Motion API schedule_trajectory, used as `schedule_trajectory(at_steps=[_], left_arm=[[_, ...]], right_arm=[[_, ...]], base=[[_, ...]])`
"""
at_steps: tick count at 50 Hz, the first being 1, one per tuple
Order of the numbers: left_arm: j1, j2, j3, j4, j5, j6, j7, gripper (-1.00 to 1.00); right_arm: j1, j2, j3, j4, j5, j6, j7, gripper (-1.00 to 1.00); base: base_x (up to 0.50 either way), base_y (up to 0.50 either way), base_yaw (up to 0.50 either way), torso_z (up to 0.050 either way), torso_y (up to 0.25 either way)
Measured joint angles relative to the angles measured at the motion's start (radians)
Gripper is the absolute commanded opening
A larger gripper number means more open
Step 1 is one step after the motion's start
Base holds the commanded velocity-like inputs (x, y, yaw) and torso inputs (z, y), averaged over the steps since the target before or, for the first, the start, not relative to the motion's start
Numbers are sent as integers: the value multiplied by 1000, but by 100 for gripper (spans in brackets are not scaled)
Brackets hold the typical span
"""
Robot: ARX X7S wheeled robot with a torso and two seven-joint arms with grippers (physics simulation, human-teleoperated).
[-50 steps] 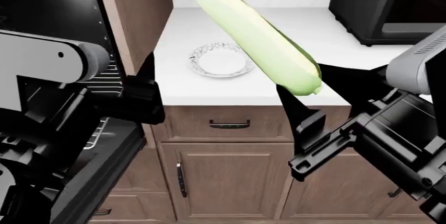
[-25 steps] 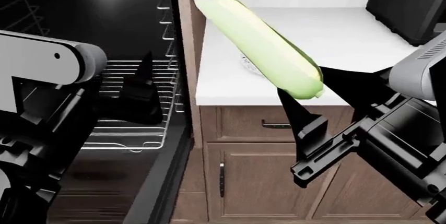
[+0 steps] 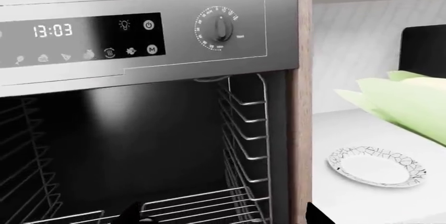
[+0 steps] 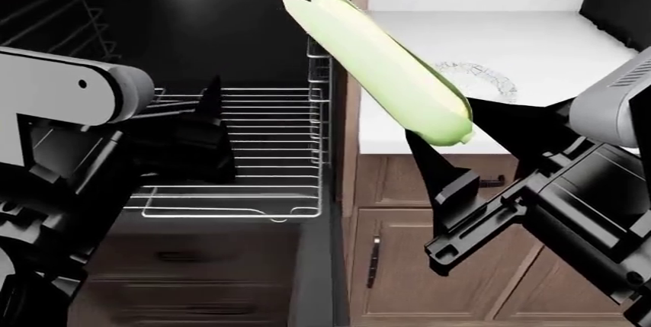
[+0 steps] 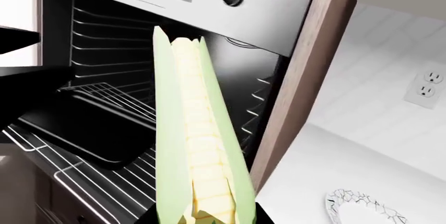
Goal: Place the corn on the rack of the oven.
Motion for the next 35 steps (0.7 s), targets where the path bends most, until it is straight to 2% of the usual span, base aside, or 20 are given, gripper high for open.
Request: schedule_trajectory(at_steps=[35], left_arm=[[3, -21, 7, -1, 5, 17, 11, 100]], right_arm=[[18, -3, -30, 13, -14, 5, -7, -100]], base=[[0, 368, 0, 0, 0]])
